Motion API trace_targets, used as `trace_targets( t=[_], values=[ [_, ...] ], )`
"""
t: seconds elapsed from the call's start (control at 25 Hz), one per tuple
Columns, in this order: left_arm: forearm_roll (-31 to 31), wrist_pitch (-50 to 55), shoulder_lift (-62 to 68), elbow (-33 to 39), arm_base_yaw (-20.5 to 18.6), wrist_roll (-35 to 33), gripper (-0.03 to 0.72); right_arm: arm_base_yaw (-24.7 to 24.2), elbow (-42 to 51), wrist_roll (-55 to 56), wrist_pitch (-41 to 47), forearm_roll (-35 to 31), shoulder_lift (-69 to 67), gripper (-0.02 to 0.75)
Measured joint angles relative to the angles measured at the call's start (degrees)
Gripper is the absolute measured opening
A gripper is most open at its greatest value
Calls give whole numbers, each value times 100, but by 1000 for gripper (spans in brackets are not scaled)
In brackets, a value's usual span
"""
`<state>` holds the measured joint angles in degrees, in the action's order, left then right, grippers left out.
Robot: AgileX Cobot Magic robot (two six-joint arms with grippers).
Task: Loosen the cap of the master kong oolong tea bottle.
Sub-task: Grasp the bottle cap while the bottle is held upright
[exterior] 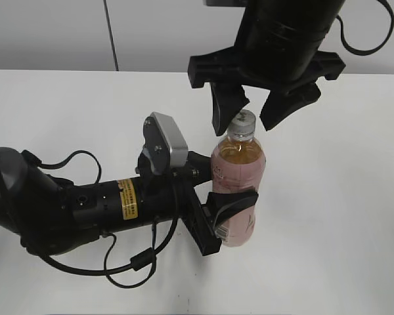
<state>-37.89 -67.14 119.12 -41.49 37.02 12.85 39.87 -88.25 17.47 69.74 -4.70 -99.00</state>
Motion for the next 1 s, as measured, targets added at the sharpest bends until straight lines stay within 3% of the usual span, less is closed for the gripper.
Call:
trace_targets(
  t=[0.16,0.28,0.48,0.68,0.84,1.0],
  values=[
    [-6,0,0,0,0,0,385,0,0,24,6,6,0,446],
    [-6,0,0,0,0,0,385,0,0,-64,6,45,0,286],
    [-6,0,0,0,0,0,385,0,0,-1343,0,27,0,275],
    [-17,0,0,0,0,-19,385,0,0,-4093,0,15,0,275],
    [-29,0,0,0,0,-36,385,0,-5,-7247,11,1,0,275],
    [-47,0,0,0,0,-60,385,0,-8,-8768,34,-9,0,275]
  ],
)
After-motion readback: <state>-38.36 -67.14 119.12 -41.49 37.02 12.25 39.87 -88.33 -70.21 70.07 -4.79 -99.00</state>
